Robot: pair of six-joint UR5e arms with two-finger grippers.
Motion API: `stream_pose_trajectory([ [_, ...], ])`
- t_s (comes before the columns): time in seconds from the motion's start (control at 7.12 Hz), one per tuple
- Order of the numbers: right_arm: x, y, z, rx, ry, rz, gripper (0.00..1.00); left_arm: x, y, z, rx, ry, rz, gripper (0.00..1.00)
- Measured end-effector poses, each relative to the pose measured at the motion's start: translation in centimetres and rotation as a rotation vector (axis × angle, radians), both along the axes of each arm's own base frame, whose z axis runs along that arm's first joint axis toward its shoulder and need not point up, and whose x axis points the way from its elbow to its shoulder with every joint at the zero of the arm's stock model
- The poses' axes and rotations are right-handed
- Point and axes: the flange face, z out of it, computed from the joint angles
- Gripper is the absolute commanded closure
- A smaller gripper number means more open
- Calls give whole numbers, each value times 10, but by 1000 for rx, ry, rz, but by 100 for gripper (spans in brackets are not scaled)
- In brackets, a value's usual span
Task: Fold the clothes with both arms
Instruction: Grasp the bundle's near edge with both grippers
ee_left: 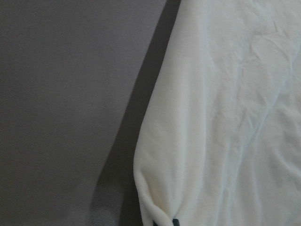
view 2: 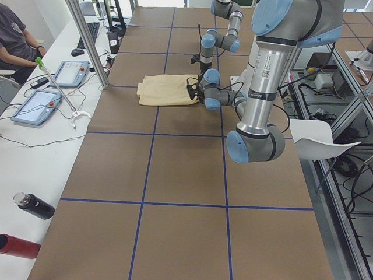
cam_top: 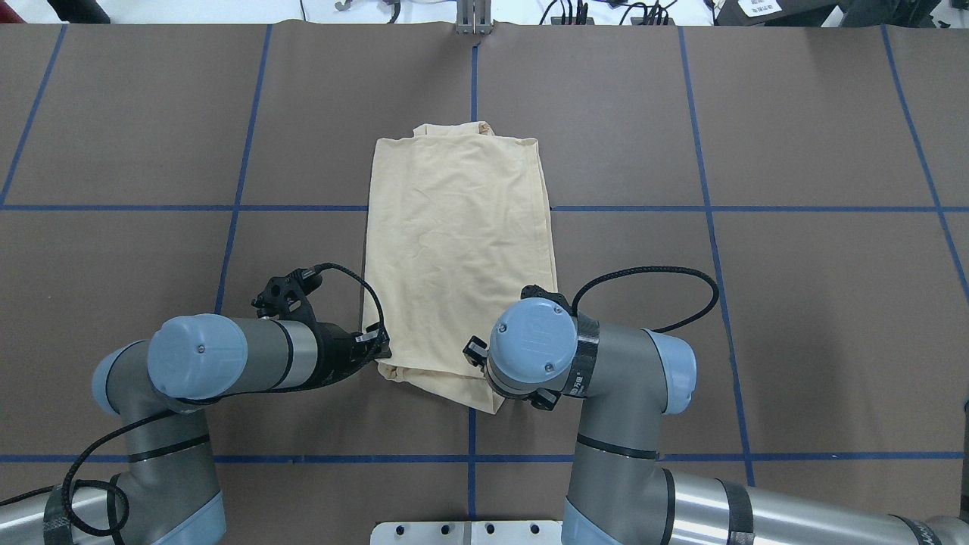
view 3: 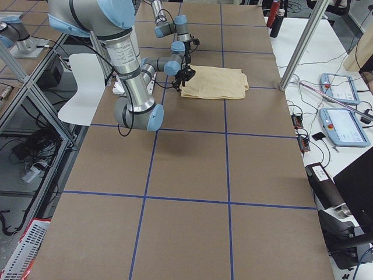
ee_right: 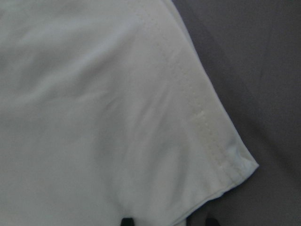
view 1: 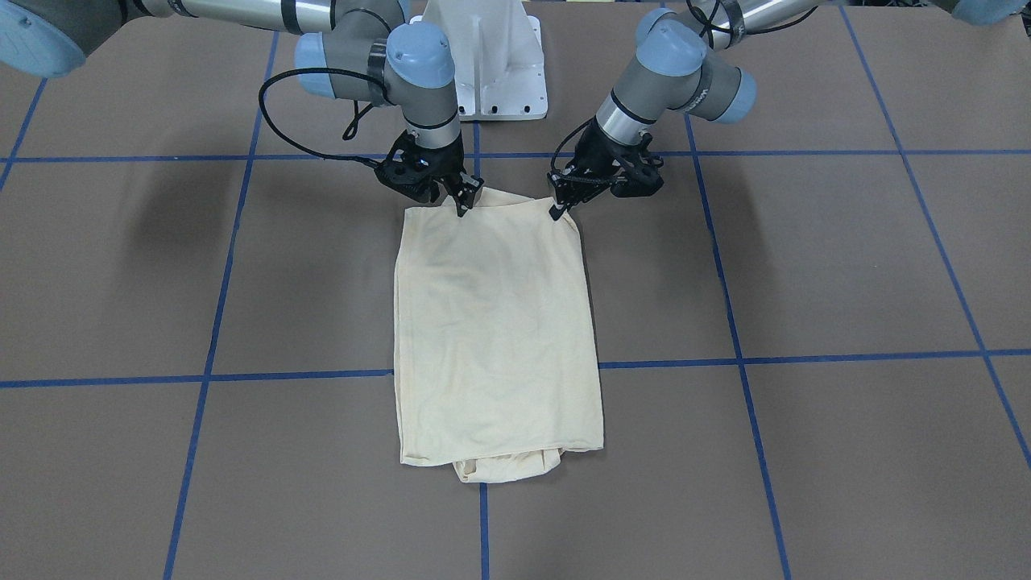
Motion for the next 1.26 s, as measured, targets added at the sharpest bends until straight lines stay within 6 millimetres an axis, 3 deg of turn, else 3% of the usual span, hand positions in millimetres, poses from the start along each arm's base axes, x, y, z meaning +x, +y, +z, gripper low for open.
stream_pose_trajectory([
  [0.14,0,-1,-4,3,-5,1,57,0,0,0,0,0,0,100],
  [0.42,1,-4,-7,7,-9,3,51,1,1,0,0,1,1,100],
  [0.84,1,-5,-5,8,-4,2,16,1,1,0,0,1,2,100],
  [1.26,2,-9,-2,6,3,8,14,1,1,-1,0,1,2,100],
])
